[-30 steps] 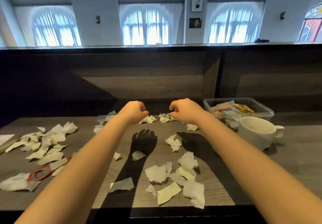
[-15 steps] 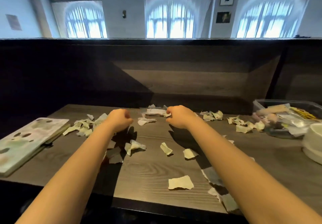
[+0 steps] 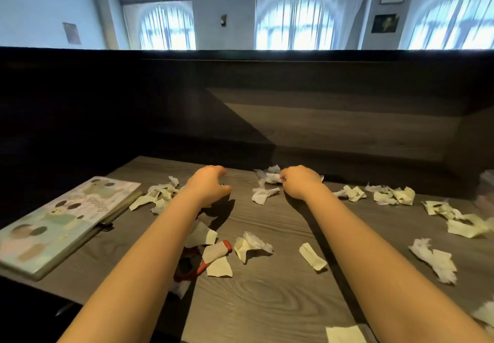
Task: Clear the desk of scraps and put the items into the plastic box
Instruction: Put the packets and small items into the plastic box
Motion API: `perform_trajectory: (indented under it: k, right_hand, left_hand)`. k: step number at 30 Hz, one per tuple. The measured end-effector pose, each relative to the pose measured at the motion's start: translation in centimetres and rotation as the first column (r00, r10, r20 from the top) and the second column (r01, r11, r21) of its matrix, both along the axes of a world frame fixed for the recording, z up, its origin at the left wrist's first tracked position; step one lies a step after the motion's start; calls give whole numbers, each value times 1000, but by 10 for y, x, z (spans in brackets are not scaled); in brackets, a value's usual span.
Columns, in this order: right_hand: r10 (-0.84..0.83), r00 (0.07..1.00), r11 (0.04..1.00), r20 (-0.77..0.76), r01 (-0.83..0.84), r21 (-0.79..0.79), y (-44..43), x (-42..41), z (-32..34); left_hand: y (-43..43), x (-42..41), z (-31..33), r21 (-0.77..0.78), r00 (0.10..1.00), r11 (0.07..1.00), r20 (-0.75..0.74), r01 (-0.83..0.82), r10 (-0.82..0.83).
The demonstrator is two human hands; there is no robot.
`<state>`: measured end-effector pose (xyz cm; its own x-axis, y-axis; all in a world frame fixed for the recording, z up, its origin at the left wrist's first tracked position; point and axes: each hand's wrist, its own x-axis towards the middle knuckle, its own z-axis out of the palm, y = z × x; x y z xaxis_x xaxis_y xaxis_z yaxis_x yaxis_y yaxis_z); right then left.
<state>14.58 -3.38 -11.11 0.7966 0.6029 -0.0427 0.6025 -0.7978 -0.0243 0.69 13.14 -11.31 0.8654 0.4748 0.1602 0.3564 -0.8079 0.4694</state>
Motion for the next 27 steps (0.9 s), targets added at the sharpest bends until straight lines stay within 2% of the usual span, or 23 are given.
perform_trajectory:
  k: [4, 7, 8, 11, 14, 16, 18, 23, 27]
  right_hand:
    - [-23, 994, 999, 109, 20, 33, -1, 4, 4]
    - [-66, 979, 970, 191, 18, 242, -8, -3, 13]
    - [-82, 978, 933, 193, 7, 361, -11, -6, 16]
    - [-79, 987, 737, 137, -34, 676, -11, -23, 24]
    - [82, 997, 559, 10, -54, 827, -5, -46, 32]
    - [191, 981, 486, -27, -71, 871, -1, -67, 36]
    - [251, 968, 490, -33, -98, 866, 2, -86, 39]
    - [324, 946, 635, -24, -199, 746, 4, -121, 42]
    - [320, 946, 715, -47, -208, 668, 3, -153, 31]
  left_hand:
    - [-6, 11, 3, -39, 998, 999, 54, 33, -31]
    - [-13, 13, 5, -143, 993, 988, 109, 62, -46]
    - [-15, 12, 6, -176, 991, 982, 129, 65, -42]
    - [-22, 7, 9, -325, 979, 943, 202, 67, -1]
    - [-30, -4, 15, -551, 958, 825, 283, 124, 46]
    - [-36, -14, 18, -659, 929, 725, 363, 199, 75]
    - [-42, -27, 21, -680, 895, 698, 427, 225, 128]
    - [-36, -65, 30, -618, 837, 768, 501, 167, 221]
    - [-19, -104, 28, -674, 741, 736, 524, 59, 420]
